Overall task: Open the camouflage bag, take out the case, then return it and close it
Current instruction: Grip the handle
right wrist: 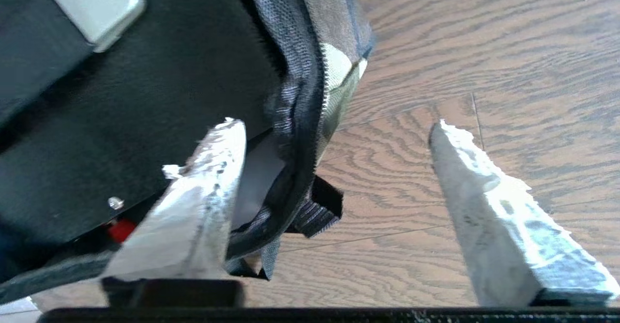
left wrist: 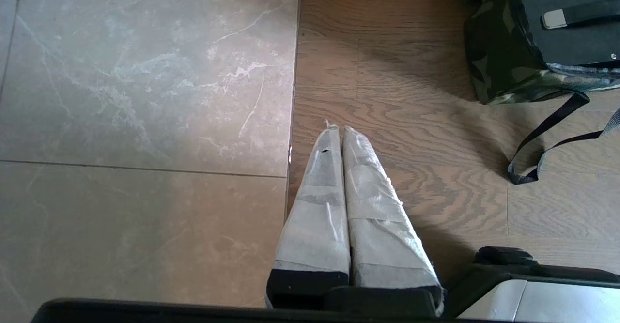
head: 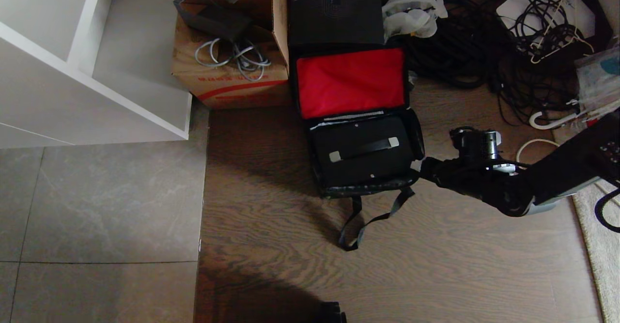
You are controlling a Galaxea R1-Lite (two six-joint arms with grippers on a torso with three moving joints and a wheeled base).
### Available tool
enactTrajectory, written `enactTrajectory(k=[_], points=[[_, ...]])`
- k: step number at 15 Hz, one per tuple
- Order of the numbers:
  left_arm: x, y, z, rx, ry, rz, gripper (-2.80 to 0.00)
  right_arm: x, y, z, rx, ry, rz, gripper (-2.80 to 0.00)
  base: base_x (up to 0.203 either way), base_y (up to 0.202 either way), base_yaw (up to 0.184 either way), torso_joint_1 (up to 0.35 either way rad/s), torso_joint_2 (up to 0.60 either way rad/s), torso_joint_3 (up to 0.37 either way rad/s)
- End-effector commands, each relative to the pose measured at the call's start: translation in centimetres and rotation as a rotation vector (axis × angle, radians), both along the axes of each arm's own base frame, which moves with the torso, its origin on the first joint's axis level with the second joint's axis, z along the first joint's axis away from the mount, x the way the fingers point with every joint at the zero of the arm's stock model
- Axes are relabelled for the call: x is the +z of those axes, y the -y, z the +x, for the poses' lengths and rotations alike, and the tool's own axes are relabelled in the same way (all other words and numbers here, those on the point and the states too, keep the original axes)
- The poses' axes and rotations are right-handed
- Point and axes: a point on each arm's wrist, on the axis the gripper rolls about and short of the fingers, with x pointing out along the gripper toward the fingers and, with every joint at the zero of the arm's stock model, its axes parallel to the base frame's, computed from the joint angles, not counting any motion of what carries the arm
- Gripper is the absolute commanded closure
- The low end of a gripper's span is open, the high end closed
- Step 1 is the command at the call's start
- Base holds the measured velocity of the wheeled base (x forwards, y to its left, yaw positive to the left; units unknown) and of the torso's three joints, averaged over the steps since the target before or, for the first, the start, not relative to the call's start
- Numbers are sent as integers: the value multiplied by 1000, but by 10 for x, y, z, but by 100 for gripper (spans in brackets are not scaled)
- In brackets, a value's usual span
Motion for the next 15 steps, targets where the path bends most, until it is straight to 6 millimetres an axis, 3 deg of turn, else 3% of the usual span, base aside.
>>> enactTrajectory(k=[1,10,11,15], points=[[-3,0,1,0,-9,-1,0,-9,-1,4,-1,-15,-2,-280,0,0,0,0,0,0],[-3,0,1,0,-9,-1,0,-19,-1,1,0,-55,-16,-280,0,0,0,0,0,0],[-3,0,1,0,-9,-1,0,-20,-1,1,-2,-57,-14,0,0,0,0,0,0,0],[-3,0,1,0,-9,-1,0,-22,-3,2,8,-59,-22,0,0,0,0,0,0,0]])
